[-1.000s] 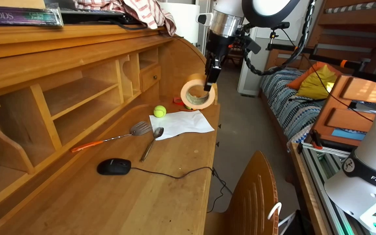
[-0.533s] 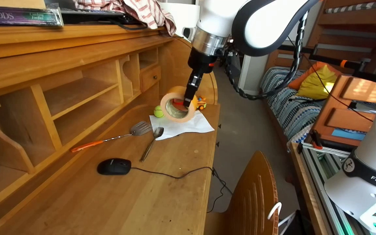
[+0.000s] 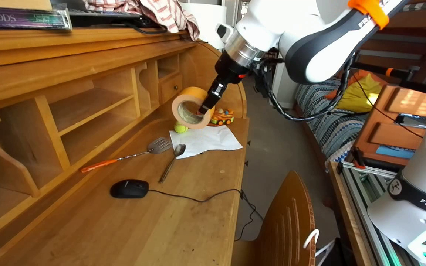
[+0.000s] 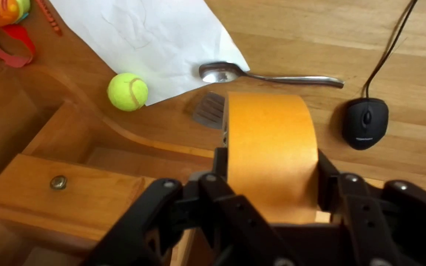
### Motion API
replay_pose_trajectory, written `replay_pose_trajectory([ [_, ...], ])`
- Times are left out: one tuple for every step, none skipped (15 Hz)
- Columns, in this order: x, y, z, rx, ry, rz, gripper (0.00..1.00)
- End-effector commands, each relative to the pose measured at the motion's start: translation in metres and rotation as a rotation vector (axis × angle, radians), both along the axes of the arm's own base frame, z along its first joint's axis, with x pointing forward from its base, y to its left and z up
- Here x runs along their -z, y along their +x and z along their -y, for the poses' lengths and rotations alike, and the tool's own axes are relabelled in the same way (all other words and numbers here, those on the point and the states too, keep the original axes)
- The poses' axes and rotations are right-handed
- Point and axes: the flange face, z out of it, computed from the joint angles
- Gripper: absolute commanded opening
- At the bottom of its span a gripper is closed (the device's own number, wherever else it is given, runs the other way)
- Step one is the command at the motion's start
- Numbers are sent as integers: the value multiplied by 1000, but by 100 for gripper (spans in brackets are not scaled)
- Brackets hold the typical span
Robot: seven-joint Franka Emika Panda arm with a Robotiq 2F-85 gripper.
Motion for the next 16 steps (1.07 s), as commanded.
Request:
replay_pose_trajectory([
  [-24, -32, -5, -25, 2, 129, 29],
  [-25, -36, -4, -3, 29, 146, 29],
  [-14, -38, -8, 7, 57, 123, 29],
  [-17, -22, -3, -6, 21, 109, 54],
  [-15, -26, -4, -2, 29, 106, 54],
  [-12, -29, -5, -1, 34, 101, 54],
  [-10, -31, -6, 0, 37, 98, 54],
  [-9, -32, -6, 0, 39, 96, 29],
  [-17, -31, 1, 15, 40, 131, 29],
  [-15, -31, 7, 40, 53, 134, 29],
  [-14, -32, 14, 61, 77, 151, 29],
  [-13, -31, 19, 73, 100, 167, 29],
  [-15, -30, 26, 86, 112, 185, 29],
  [-17, -28, 33, 81, 127, 212, 29],
  [-20, -25, 40, 83, 130, 230, 29],
  [-21, -20, 47, 82, 132, 246, 29],
])
